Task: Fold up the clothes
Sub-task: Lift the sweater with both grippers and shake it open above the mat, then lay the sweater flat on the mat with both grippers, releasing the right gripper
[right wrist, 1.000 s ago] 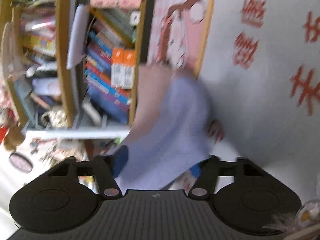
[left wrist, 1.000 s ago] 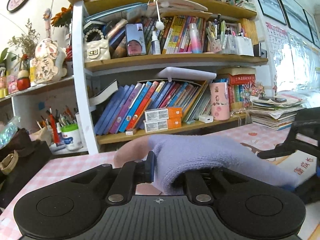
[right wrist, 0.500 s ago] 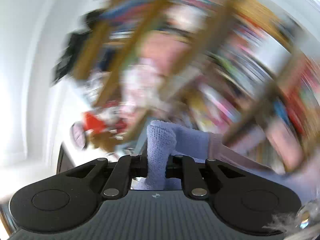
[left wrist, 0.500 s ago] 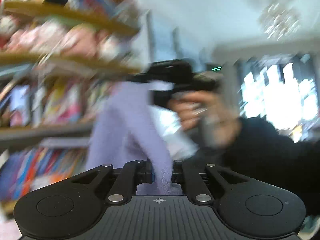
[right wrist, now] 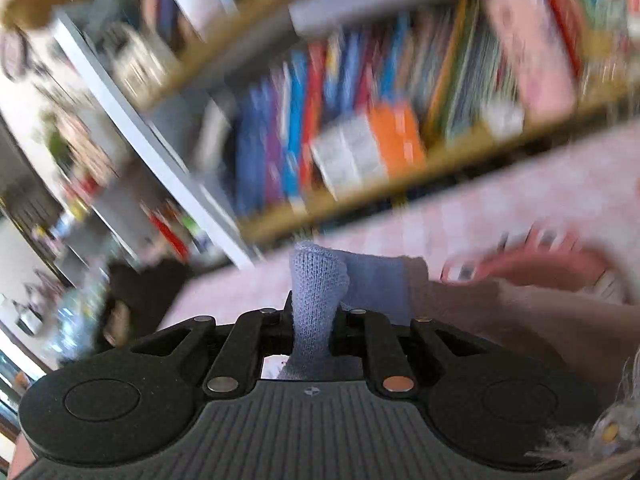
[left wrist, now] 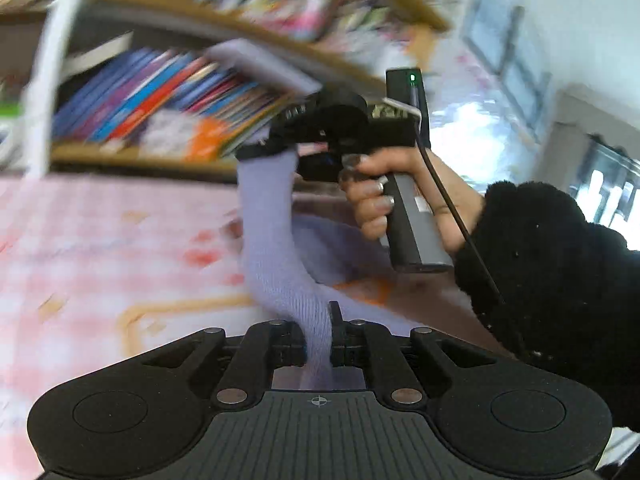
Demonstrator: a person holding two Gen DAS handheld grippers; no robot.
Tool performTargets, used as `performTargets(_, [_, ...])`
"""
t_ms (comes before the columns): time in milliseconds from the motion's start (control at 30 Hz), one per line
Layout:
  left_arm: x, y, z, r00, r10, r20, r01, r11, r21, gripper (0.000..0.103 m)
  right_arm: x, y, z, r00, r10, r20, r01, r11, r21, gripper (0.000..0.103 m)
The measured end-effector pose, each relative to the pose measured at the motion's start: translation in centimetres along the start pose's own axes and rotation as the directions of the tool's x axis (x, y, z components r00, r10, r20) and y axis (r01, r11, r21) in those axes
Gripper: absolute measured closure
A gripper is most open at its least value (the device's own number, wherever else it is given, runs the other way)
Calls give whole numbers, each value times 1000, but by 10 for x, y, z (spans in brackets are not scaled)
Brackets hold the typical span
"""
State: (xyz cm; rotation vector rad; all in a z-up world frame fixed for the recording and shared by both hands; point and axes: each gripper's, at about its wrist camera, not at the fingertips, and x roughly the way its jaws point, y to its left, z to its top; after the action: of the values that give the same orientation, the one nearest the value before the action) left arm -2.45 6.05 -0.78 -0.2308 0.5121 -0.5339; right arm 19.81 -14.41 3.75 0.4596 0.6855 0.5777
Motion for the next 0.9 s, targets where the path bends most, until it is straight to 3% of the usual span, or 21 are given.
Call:
performTargets(100, [-10, 25, -2, 997, 71, -8, -71, 997, -43, 95, 44, 8, -12, 999, 12, -43, -11, 1000, 9, 92])
performTargets(200, [-17, 38, -5, 990, 139, -4, -139, 987, -82, 94, 75, 29, -10, 999, -29, -43, 26, 997, -76, 91])
performTargets(300, [-23, 44, -5, 985, 175, -3, -174, 977, -121, 92, 85, 36, -10, 994, -78, -81, 66, 988, -141, 84])
performTargets(333, [-24, 45, -4, 983, 183, -2, -181, 976, -123, 91, 80, 32, -11, 994, -72, -84, 59, 987, -147, 74])
performTargets(367, [-25, 45, -4, 981, 192, 0, -191, 974, -121, 90, 73, 31, -12, 995, -50, -82, 37, 987, -153, 64])
performTargets(400, [-26, 46, -3, 979, 202, 2, -200, 973, -118, 89, 67, 30, -14, 996, -29, -80, 16, 987, -160, 61])
performTargets(567, [-35, 47, 0, 967, 252, 21, -249, 964, -93, 85, -1, 21, -22, 998, -35, -59, 18, 964, -265, 60])
performTargets(767, [-56, 46, 2, 953, 296, 55, -290, 951, -103, 85, -109, -7, -57, 988, -150, -20, 129, 903, -409, 55])
performTargets(900, [-59, 25, 14, 959, 273, 81, -268, 961, -62, 85, -161, -26, -91, 971, -239, 18, 216, 840, -498, 54])
